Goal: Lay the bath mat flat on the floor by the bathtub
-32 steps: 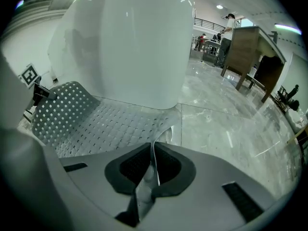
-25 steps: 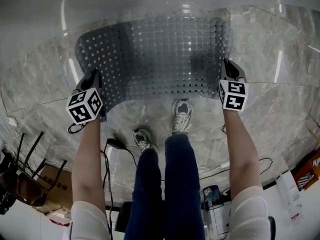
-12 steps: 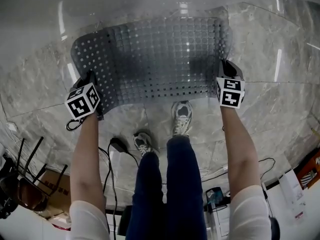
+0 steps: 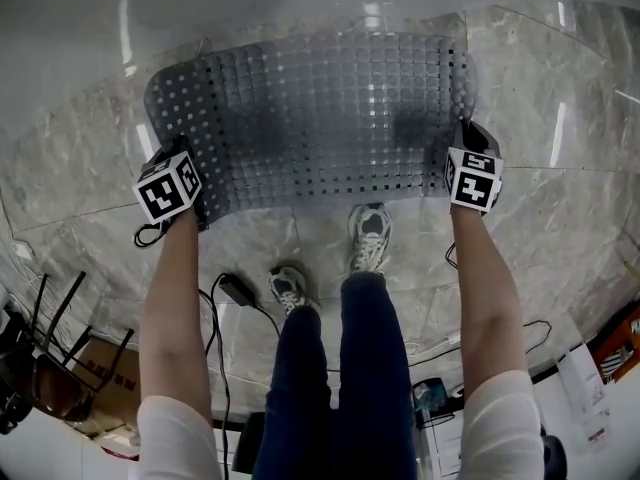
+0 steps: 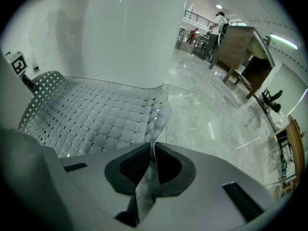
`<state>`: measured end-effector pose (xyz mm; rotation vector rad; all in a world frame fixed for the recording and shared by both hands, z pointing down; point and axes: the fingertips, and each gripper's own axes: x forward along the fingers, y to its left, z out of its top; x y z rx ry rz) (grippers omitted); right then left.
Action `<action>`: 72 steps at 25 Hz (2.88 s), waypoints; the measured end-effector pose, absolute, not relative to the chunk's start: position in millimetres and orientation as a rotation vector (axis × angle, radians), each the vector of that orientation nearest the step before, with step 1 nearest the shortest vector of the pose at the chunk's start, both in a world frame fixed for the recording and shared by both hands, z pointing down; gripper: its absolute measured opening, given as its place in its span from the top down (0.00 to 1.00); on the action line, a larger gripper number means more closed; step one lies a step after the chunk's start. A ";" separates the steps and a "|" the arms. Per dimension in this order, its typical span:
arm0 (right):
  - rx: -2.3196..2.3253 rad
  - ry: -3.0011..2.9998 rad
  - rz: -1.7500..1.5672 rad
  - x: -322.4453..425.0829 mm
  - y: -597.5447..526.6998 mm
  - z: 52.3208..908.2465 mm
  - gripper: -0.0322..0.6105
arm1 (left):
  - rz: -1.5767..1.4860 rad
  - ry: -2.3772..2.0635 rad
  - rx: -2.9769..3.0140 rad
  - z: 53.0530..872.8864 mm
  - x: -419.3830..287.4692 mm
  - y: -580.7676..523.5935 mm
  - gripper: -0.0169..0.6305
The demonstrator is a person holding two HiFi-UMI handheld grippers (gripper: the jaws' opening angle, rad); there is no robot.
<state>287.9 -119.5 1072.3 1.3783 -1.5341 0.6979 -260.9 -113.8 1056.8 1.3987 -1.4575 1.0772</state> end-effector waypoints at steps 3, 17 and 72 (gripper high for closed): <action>1.416 -1.514 0.717 293.9 -118.9 1076.0 0.89 | 1.089 -1.467 1.369 1061.9 -266.7 -114.8 0.90; 1.508 -1.431 0.833 309.9 -116.8 1091.2 0.85 | 1.082 -1.568 1.362 1078.9 -284.4 -114.8 0.80; 1.430 -1.568 1.049 240.1 -96.9 956.5 0.90 | 0.731 -1.348 1.334 938.8 -220.9 -87.5 0.91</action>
